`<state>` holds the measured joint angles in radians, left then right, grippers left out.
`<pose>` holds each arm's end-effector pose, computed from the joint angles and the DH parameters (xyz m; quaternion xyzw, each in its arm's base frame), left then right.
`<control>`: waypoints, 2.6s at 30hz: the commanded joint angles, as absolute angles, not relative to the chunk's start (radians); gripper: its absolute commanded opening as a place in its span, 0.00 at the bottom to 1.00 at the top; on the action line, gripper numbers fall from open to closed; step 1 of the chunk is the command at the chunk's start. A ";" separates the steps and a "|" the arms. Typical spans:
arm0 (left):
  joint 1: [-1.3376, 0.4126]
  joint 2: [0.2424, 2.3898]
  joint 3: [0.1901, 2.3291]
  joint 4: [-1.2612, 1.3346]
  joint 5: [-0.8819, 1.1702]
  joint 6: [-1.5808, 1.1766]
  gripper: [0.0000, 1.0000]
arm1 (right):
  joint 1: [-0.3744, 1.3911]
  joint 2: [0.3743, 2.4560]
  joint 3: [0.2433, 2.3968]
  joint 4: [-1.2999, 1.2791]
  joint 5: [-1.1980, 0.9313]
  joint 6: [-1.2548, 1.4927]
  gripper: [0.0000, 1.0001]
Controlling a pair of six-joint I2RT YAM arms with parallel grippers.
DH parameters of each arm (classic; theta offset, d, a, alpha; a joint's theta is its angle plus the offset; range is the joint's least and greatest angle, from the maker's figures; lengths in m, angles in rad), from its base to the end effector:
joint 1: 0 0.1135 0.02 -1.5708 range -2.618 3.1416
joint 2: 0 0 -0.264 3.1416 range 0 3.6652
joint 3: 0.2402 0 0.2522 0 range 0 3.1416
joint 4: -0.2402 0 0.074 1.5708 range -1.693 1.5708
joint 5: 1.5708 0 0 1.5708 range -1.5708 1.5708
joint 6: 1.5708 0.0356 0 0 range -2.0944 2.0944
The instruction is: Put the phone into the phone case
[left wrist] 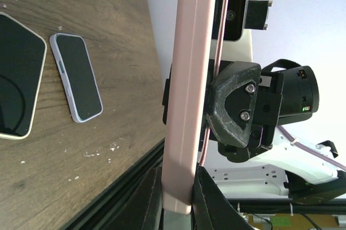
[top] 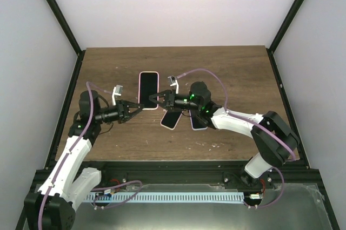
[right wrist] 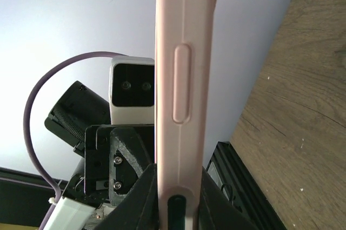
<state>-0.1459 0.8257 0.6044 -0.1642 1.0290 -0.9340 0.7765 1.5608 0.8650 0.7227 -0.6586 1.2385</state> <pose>0.1724 -0.0562 0.2776 -0.0234 0.7723 -0.6001 0.2072 0.2315 0.2580 0.2693 -0.0744 0.6956 0.6937 0.1713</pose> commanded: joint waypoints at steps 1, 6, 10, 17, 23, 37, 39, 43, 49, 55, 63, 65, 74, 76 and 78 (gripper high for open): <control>-0.150 0.849 0.628 -0.225 0.988 -0.853 0.02 | 0.779 1.571 0.913 0.716 -0.638 1.196 0.14; -0.150 0.839 0.648 -0.227 0.984 -0.844 0.00 | 0.772 1.577 0.902 0.712 -0.642 1.187 0.23; -0.148 0.844 0.662 -0.232 0.979 -0.839 0.00 | 0.758 1.566 0.870 0.716 -0.644 1.184 0.43; -0.148 0.905 0.647 -0.202 0.957 -0.835 0.00 | 0.725 1.486 0.794 0.634 -0.635 1.137 0.92; -0.145 1.013 0.660 -0.234 0.892 -0.776 0.00 | 0.715 1.341 0.749 0.423 -0.564 0.995 1.00; -0.132 1.338 0.668 -0.218 0.797 -0.696 0.00 | 0.715 1.020 0.735 0.027 -0.371 0.773 1.00; -0.132 1.376 0.656 -0.195 0.793 -0.703 0.00 | 0.715 0.999 0.732 0.011 -0.351 0.768 1.00; -0.130 1.463 0.644 -0.162 0.798 -0.712 0.00 | 0.715 0.983 0.745 -0.014 -0.336 0.754 1.00; -0.126 1.490 0.633 -0.217 0.752 -0.681 0.17 | 0.715 0.973 0.770 -0.085 -0.273 0.745 1.00; -0.119 1.441 0.650 -0.316 0.684 -0.638 0.36 | 0.715 0.947 0.776 -0.133 -0.218 0.750 1.00; -0.114 1.282 0.708 -0.469 0.597 -0.603 0.70 | 0.714 0.910 0.793 -0.232 -0.124 0.749 1.00; -0.115 1.231 0.736 -0.514 0.578 -0.591 0.82 | 0.715 0.894 0.793 -0.244 -0.111 0.748 1.00; -0.115 0.974 0.922 -0.702 0.500 -0.516 1.00 | 0.714 0.788 0.854 -0.378 -0.049 0.740 1.00; -0.115 0.919 0.961 -0.708 0.505 -0.503 1.00 | 0.715 0.773 0.885 -0.404 -0.042 0.731 1.00; -0.115 0.870 0.994 -0.692 0.527 -0.494 1.00 | 0.714 0.766 0.916 -0.436 -0.024 0.723 1.00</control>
